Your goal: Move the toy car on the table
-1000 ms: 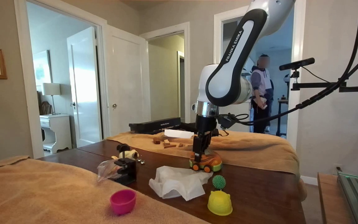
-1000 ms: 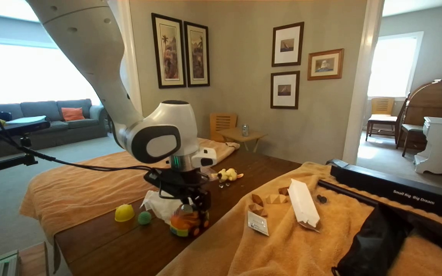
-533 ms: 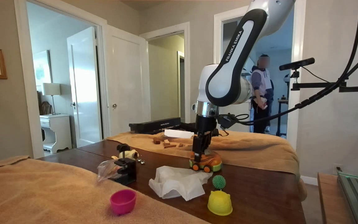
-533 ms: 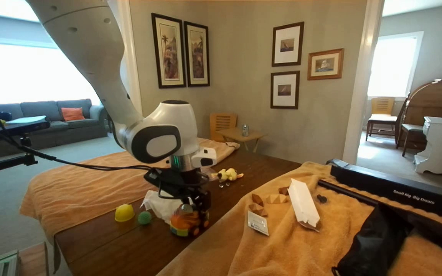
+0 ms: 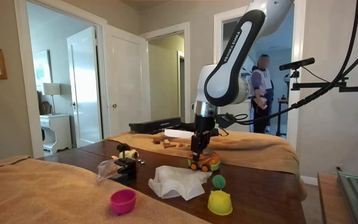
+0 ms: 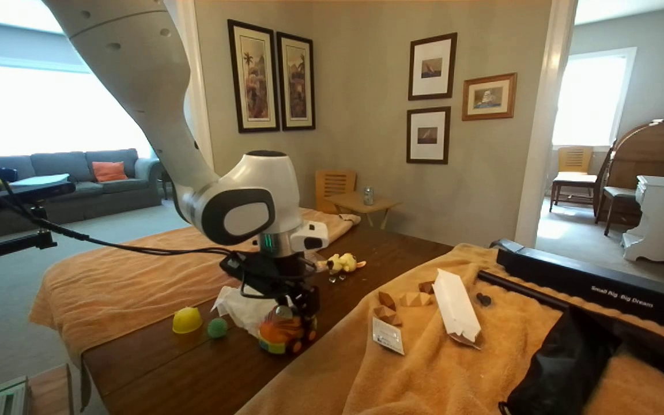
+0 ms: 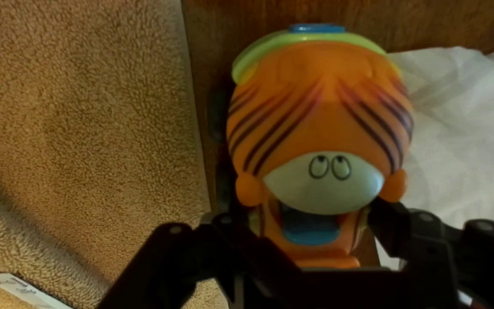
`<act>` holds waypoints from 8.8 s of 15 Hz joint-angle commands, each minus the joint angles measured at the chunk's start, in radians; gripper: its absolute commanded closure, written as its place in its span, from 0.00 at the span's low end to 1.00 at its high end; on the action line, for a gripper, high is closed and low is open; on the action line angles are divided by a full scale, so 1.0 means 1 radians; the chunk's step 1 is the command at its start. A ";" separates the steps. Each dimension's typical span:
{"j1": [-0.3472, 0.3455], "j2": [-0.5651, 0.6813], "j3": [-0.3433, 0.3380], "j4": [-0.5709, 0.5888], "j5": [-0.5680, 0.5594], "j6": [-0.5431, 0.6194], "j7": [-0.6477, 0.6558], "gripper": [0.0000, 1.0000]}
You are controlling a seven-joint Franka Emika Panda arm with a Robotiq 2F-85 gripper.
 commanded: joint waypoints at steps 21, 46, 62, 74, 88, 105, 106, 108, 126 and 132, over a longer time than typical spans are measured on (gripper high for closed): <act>-0.048 0.204 -0.013 0.288 -0.023 -0.037 -0.060 0.55; -0.039 0.373 -0.029 0.568 -0.038 -0.072 -0.054 0.55; -0.034 0.410 -0.027 0.632 -0.028 -0.081 -0.040 0.55; -0.034 0.310 -0.003 0.447 0.000 -0.005 -0.011 0.55; -0.023 0.167 0.000 0.217 0.023 0.014 0.079 0.55; -0.018 0.097 0.006 0.085 0.025 0.075 0.094 0.55; -0.018 0.094 0.007 0.082 0.025 0.076 0.095 0.55; -0.019 0.089 0.009 0.075 0.026 0.074 0.095 0.55; 0.025 0.031 -0.010 0.031 0.004 0.043 0.134 0.00; 0.073 -0.042 -0.016 0.019 -0.006 -0.001 0.170 0.00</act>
